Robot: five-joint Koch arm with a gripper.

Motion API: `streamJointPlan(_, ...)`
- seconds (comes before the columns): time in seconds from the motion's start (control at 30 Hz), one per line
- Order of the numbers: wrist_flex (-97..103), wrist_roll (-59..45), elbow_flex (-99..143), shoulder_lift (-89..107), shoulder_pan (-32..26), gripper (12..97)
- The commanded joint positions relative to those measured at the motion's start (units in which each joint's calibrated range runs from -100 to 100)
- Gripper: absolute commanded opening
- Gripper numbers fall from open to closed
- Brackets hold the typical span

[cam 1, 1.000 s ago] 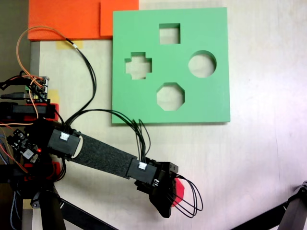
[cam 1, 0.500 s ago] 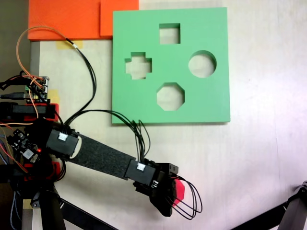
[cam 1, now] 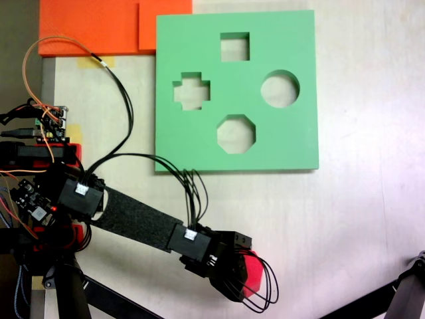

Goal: Put the octagonal pillar block into the corresponding hole

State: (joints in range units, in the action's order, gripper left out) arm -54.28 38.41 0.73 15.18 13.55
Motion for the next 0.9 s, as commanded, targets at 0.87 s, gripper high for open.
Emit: streamJointPlan(0.87, -11.9, 2.9, -0.4, 25.9, -1.7, 33.6)
